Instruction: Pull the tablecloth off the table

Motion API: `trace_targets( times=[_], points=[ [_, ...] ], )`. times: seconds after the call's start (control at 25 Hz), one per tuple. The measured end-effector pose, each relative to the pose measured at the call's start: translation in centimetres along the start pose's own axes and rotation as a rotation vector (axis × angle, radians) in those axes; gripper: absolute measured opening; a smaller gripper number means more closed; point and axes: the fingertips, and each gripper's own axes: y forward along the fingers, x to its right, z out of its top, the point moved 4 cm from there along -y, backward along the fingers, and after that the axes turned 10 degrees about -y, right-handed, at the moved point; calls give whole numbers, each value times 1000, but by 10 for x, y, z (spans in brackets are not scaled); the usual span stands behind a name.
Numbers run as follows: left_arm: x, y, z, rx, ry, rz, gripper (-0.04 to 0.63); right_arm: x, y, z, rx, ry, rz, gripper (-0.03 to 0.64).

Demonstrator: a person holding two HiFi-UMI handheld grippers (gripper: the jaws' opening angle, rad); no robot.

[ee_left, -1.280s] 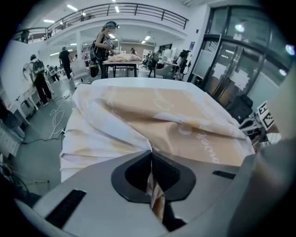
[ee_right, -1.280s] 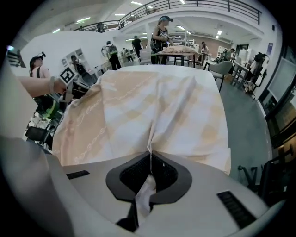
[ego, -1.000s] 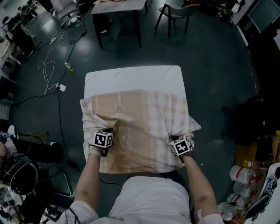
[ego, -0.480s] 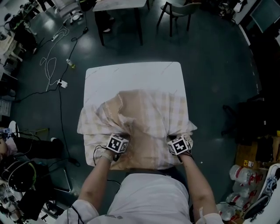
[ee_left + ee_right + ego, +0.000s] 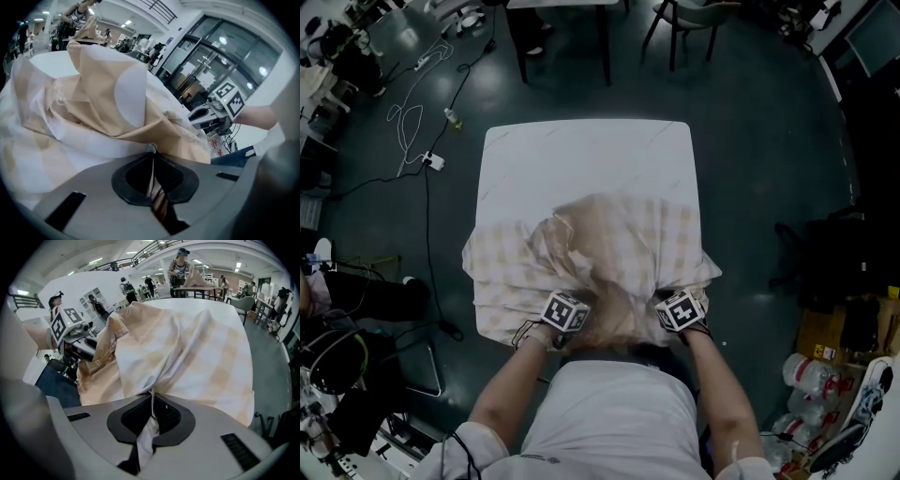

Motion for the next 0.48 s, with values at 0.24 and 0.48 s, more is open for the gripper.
trace_targets(
  times=[0.24, 0.48],
  points=[
    [-7, -42, 24, 91, 51, 14, 87, 16, -15, 6, -69, -90, 48, 43],
    [-82, -121, 52, 277, -8, 198, 182, 61, -34, 33, 34, 14, 9, 190]
  ],
)
